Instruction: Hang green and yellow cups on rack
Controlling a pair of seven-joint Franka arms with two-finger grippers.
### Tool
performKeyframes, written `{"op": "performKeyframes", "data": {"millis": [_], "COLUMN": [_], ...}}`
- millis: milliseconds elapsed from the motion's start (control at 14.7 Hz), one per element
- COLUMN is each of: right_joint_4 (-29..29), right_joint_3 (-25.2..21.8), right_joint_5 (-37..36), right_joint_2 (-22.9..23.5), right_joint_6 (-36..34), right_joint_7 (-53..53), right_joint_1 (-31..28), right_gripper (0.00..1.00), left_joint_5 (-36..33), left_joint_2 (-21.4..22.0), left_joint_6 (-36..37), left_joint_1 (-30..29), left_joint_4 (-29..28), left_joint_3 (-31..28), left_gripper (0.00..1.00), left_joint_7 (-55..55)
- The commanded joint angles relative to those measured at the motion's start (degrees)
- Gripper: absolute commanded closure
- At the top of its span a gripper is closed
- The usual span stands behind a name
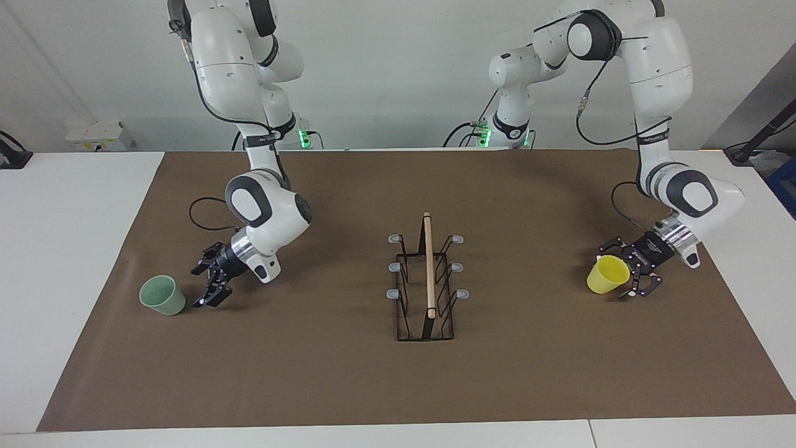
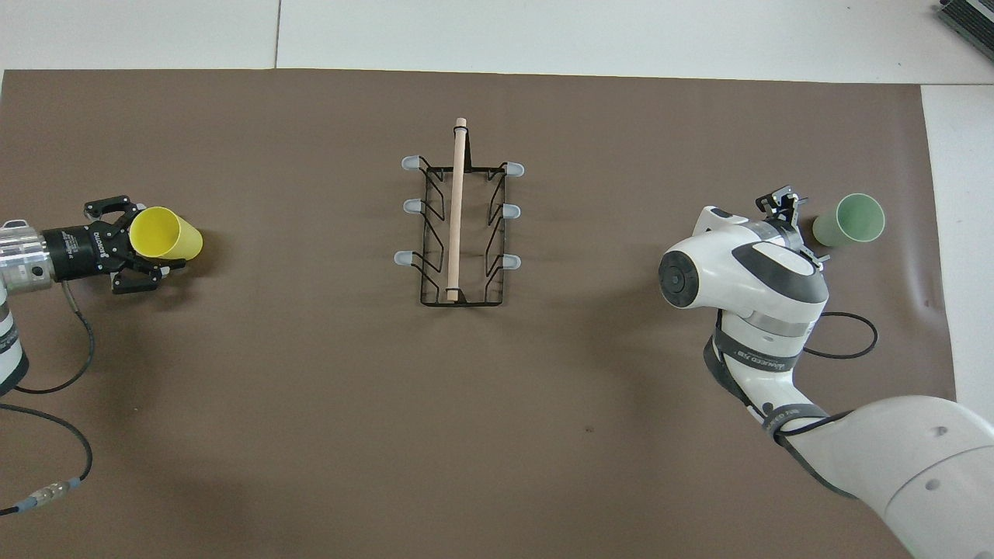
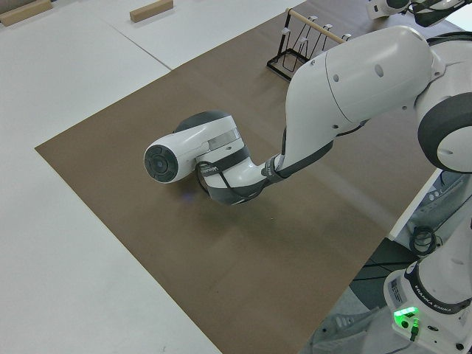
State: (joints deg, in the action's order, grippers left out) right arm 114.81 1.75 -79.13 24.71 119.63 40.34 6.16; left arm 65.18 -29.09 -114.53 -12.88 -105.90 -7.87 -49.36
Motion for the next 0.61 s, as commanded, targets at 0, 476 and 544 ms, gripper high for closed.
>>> {"op": "performKeyframes", "data": {"millis": [0, 476, 544], "right_joint_4": [1.2, 1.9, 2.0], "right_joint_3": [0.4, 0.4, 0.4], "right_joint_5": [-4.2, -10.8, -11.8], "right_joint_2": [0.3, 1.2, 1.2], "right_joint_6": [1.4, 1.7, 1.7], "right_joint_7": [-3.1, -6.2, -6.3], "right_joint_1": [-1.1, -2.6, -3.3], "right_gripper": [0.0, 0.0, 0.0], "left_joint_5": [1.8, 1.8, 1.9], "left_joint_2": [2.2, 2.8, 2.9], "left_joint_6": [-1.5, -4.6, -4.8], "left_joint_1": [1.7, 4.8, 5.0], "left_joint_4": [-2.5, -2.1, -2.1], "left_joint_3": [-0.3, -0.3, -0.4], "left_gripper": [0.0, 1.0, 1.0], "left_joint_7": [1.7, 7.4, 7.6]}}
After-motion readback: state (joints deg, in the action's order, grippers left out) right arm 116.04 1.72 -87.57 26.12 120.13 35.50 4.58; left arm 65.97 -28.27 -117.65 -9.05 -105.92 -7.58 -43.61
